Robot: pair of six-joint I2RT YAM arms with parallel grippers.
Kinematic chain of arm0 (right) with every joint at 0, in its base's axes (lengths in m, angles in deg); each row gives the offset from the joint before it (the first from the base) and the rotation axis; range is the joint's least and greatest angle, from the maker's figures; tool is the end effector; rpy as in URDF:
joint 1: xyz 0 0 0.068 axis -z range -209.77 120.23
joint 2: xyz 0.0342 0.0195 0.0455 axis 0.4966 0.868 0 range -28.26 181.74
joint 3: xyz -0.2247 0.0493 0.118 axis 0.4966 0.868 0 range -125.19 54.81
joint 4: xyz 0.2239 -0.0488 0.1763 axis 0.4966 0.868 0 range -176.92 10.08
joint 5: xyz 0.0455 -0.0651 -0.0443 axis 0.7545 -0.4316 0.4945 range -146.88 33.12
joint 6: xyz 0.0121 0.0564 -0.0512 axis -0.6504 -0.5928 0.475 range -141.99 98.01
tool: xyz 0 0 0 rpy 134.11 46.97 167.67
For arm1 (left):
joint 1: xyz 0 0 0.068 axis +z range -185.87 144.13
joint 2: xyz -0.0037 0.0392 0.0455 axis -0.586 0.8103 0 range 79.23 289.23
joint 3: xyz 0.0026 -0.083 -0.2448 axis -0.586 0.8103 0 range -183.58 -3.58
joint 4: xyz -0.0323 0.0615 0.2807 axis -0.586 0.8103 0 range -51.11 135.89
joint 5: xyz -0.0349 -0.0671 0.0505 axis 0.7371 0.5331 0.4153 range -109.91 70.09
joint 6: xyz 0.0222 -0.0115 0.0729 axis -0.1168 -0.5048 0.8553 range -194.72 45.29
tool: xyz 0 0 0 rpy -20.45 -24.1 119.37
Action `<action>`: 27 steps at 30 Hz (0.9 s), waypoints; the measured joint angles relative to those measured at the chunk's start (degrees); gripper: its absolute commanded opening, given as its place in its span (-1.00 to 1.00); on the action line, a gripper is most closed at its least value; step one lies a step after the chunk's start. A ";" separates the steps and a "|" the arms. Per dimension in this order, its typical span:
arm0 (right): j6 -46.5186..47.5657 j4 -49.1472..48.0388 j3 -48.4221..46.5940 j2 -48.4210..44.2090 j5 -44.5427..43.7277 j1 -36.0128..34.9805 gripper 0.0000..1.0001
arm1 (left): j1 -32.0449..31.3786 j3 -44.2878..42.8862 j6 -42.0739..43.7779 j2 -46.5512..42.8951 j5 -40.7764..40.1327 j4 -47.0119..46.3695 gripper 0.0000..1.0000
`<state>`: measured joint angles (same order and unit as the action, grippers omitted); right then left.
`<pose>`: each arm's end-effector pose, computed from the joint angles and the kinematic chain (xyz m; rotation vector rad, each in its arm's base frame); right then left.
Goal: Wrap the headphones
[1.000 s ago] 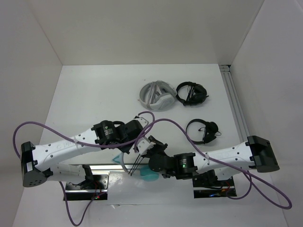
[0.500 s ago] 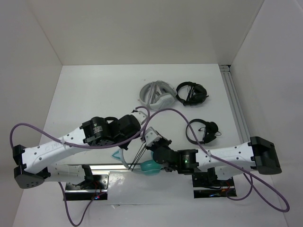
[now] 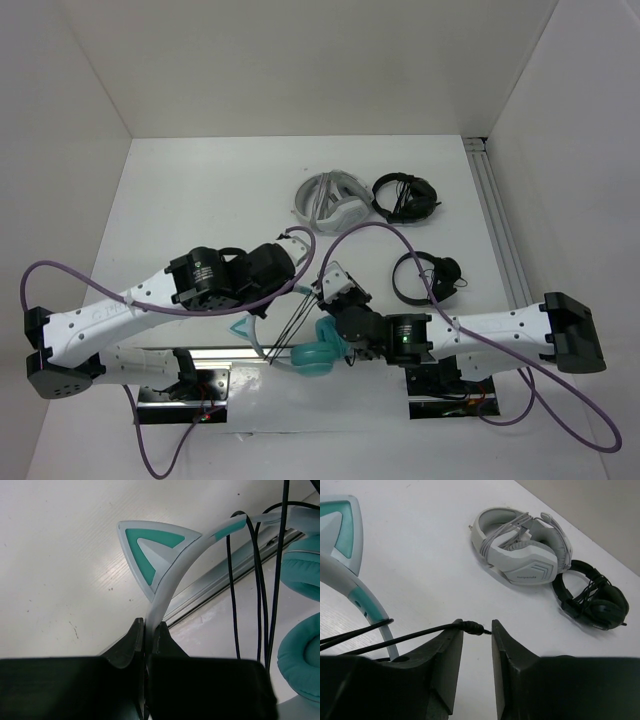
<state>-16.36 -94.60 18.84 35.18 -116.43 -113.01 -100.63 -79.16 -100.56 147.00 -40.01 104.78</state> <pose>0.0892 0.2720 0.2268 -0.6676 1.6102 -0.0085 0.1317 -0.2265 0.3258 0.7135 2.4004 -0.1966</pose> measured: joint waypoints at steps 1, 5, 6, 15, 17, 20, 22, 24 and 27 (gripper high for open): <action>0.11 0.13 0.00 0.00 -0.04 0.13 -0.23 | -0.02 0.00 0.00 0.00 -0.28 0.17 -1.00; 0.20 0.48 0.00 -0.02 -0.11 0.63 -0.13 | -0.02 0.00 -0.04 0.00 -1.40 0.22 -1.00; 0.17 0.57 0.02 -0.02 -0.22 0.83 -0.04 | -0.02 -0.02 -0.04 0.00 -1.64 0.33 -1.00; -0.68 2.58 0.68 0.00 0.61 5.99 0.12 | -0.28 -2.38 0.09 -0.13 -1.68 0.76 -1.00; -1.05 2.69 0.74 0.00 0.76 6.78 0.26 | -0.28 -2.80 0.09 -0.15 -1.73 0.59 -1.00; -1.90 3.08 0.74 0.00 0.90 7.74 0.48 | -0.31 -2.84 0.02 -0.17 -2.27 0.83 -1.00; -3.26 3.98 0.72 0.00 0.55 8.33 0.52 | -0.33 -2.84 -0.04 -0.15 -3.08 1.20 -1.00; -4.66 5.51 0.72 0.00 -0.09 8.81 0.64 | -0.20 -2.84 -0.26 -0.15 -4.09 1.42 -1.00; -6.95 8.22 0.70 -0.48 -1.18 9.25 0.79 | 0.81 -2.84 -0.81 -0.17 -4.57 1.51 -1.00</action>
<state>-23.31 -86.38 19.54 34.70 -117.61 -103.77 -99.82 -82.00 -101.37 146.82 -44.58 106.29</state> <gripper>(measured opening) 0.858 0.107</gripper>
